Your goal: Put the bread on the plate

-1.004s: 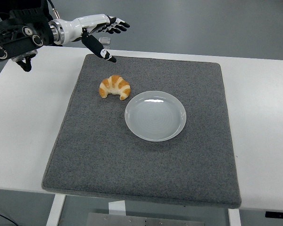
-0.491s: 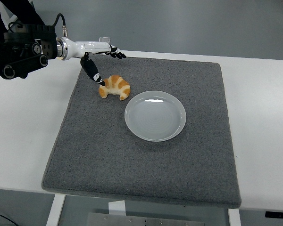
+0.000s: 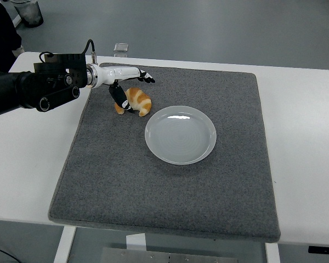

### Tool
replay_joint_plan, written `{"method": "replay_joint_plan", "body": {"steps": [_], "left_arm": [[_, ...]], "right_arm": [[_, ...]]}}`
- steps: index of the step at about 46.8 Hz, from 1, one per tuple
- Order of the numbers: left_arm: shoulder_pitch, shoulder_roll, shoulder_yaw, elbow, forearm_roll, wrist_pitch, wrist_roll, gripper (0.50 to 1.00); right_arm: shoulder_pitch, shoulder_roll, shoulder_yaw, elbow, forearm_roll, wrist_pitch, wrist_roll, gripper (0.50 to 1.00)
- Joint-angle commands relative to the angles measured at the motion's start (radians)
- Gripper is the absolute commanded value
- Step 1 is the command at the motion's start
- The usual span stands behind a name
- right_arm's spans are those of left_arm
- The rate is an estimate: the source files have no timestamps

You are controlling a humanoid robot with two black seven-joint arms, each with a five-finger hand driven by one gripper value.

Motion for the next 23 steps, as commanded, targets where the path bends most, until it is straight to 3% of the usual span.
{"method": "replay_joint_plan", "body": {"steps": [1, 13, 23], "left_arm": [[0.003, -0.006, 0.0, 0.001, 0.0, 0.006, 0.004, 0.99], [0.016, -0.026, 0.0, 0.001, 0.001, 0.035, 0.007, 0.973], [0.019, -0.034, 0.011, 0.001, 0.005, 0.036, 0.008, 0.93]], "right_arm": [[0.0, 0.0, 0.0, 0.0, 0.0, 0.0, 0.0, 0.952], [0.0, 0.0, 0.0, 0.0, 0.0, 0.0, 0.0, 0.952], [0.0, 0.0, 0.0, -0.001, 0.0, 0.0, 0.0, 0.952]]}}
